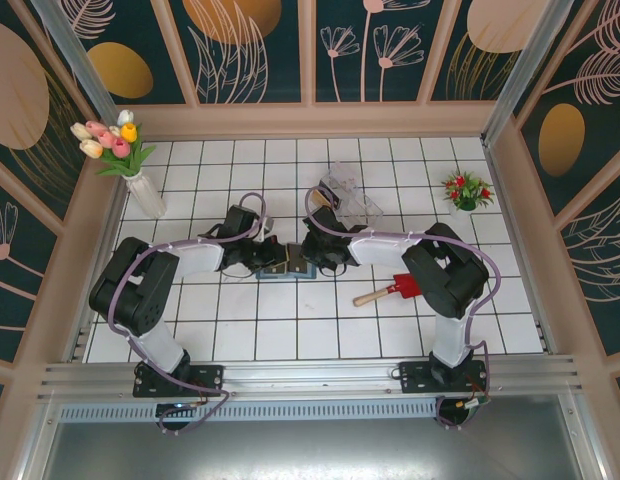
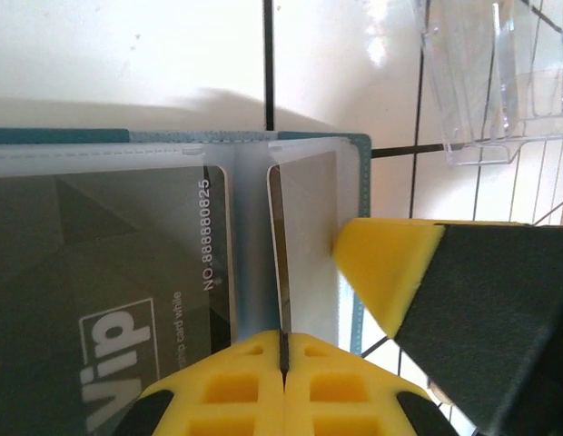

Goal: Take the credit cards out of the card holder

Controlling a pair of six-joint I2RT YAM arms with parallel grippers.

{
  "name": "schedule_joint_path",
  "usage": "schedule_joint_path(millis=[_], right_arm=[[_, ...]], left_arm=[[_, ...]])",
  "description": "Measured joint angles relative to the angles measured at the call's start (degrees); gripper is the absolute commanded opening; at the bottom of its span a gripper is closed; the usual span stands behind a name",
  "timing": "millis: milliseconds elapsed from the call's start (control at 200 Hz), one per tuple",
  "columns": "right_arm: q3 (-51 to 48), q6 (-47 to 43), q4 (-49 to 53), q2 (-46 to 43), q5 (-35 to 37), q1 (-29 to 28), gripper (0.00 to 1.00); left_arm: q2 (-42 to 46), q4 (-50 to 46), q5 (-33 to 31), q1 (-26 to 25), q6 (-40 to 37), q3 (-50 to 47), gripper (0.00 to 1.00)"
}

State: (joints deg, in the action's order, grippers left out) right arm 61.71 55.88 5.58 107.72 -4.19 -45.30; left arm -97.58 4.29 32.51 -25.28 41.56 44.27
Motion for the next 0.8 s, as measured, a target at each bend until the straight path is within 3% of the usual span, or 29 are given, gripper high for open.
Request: schedule_joint_path(millis=[505,801], right_arm=[[0.1,-5.8,-0.2,-1.9,-2.5,0.7,0.23],[4.3,-8.9,-0.7,-1.8,-7.5,0.6,0.21]], left_arm=[[2.8,-0.3,0.0,2.8,-2.6,-3.1,0.00],[2.8,-0.3,0.0,2.8,-2.6,-3.1,0.00]])
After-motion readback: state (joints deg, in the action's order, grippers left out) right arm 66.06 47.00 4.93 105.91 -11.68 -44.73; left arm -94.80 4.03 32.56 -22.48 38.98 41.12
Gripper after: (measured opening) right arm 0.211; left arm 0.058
